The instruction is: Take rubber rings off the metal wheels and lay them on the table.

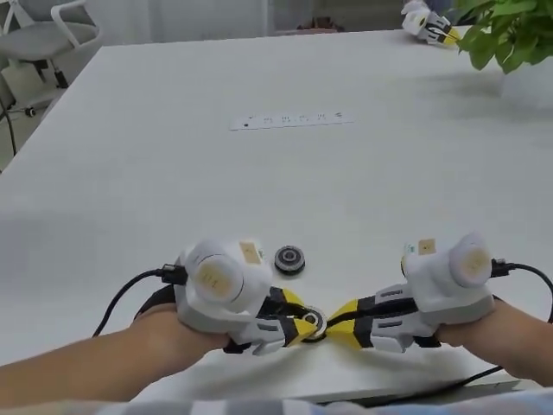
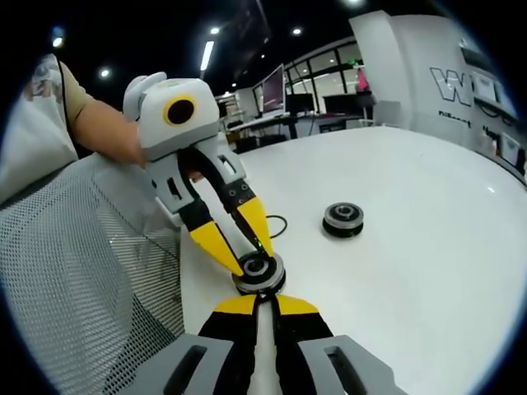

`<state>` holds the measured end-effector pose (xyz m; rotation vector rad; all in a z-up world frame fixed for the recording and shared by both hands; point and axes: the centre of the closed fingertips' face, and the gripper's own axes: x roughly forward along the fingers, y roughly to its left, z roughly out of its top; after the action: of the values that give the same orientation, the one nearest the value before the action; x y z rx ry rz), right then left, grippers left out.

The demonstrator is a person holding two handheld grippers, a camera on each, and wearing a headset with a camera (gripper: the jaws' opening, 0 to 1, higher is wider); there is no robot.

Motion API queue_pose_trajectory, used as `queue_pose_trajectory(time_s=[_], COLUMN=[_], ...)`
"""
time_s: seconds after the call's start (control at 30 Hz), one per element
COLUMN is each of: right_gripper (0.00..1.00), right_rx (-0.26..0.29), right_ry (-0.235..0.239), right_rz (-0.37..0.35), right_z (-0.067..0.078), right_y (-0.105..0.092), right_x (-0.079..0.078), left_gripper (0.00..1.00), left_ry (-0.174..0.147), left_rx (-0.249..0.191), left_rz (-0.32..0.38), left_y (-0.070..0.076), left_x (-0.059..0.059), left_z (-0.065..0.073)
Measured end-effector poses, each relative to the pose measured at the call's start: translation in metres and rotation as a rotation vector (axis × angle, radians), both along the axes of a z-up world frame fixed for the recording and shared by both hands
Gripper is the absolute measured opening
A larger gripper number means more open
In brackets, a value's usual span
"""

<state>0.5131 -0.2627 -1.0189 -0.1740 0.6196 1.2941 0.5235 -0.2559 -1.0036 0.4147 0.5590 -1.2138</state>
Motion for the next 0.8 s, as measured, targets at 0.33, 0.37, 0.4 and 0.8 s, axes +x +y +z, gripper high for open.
queue_pose_trajectory(time_s=[0.33, 0.37, 0.4, 0.8], right_gripper=[0.00, 0.00, 0.00, 0.00], right_rx=[0.008, 0.012, 0.015, 0.069], right_ry=[0.071, 0.085, 0.090, 0.207], right_rz=[-0.049, -0.060, -0.066, -0.141], right_z=[-0.0036, -0.0034, -0.0032, -0.0031], right_y=[-0.0035, -0.0034, -0.0034, -0.0063], right_x=[0.0046, 0.0044, 0.0044, 0.0064], left_gripper=[0.13, 0.13, 0.13, 0.13], left_ry=[-0.005, -0.006, -0.008, -0.017], left_rx=[0.006, 0.008, 0.010, 0.012], left_rz=[0.008, 0.009, 0.009, 0.001], left_y=[-0.0001, -0.0001, -0.0001, -0.0013], left_x=[0.0000, -0.0001, -0.0002, -0.0004], left_z=[-0.0002, -0.0003, -0.0003, -0.0006])
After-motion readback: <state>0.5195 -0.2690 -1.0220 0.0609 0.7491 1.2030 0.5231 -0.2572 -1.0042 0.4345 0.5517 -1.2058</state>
